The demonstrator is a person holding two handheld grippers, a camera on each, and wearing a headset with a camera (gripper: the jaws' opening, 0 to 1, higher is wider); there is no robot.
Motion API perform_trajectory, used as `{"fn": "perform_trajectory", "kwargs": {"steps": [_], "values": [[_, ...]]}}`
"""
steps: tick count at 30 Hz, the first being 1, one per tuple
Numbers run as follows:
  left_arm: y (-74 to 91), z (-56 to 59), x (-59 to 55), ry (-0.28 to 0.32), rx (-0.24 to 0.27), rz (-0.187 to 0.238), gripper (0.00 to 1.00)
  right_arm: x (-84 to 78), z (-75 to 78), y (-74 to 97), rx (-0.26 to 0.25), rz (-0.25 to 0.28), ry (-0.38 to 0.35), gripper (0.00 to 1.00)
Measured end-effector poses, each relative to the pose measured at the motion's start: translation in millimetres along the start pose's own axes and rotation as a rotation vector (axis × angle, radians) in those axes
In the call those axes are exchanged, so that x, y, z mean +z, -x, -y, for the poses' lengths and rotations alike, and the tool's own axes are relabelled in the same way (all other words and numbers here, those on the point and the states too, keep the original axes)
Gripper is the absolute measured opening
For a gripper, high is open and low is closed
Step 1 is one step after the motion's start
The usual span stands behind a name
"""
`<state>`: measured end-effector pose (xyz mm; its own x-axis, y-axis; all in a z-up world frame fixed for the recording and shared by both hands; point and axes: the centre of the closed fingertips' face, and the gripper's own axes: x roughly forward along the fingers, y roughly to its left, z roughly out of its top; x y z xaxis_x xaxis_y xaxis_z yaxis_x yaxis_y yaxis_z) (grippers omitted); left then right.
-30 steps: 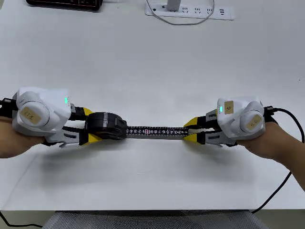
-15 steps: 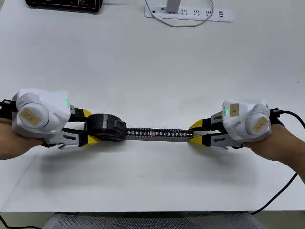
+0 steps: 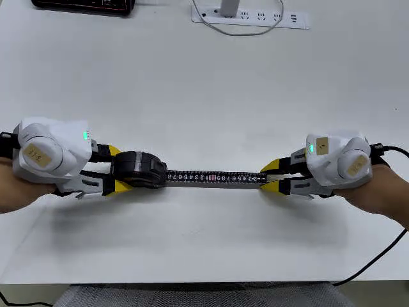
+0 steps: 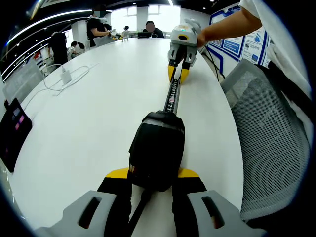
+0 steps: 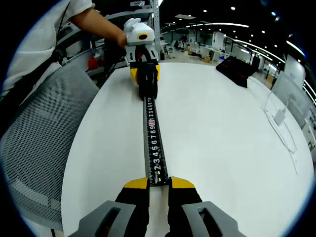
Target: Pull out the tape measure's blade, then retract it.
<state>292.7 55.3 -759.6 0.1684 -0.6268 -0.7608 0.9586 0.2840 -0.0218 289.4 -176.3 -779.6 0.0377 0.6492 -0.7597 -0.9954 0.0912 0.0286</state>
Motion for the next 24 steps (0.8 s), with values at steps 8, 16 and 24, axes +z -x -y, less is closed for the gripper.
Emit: {"fn": "perform_trajectory", "kwargs": {"steps": [8,16,24], "values": [[0.1,0.1,0.0,-0.002,-0.001,-0.001,0.26,-6.1,-0.6,6.4,-0.003,-0.013,-0.003,0.10],[0.1,0.5,0.3,-0.003,0.000,-0.003,0.26,-15.9,-2.3,12.8,0.002,-0.043,-0.002,0.10],[0.1,0.4,-0.1,-0.007,-0.003,-0.007,0.26,-20.0,-2.2,22.7,-0.005,-0.061,-0.001,0.10]]}}
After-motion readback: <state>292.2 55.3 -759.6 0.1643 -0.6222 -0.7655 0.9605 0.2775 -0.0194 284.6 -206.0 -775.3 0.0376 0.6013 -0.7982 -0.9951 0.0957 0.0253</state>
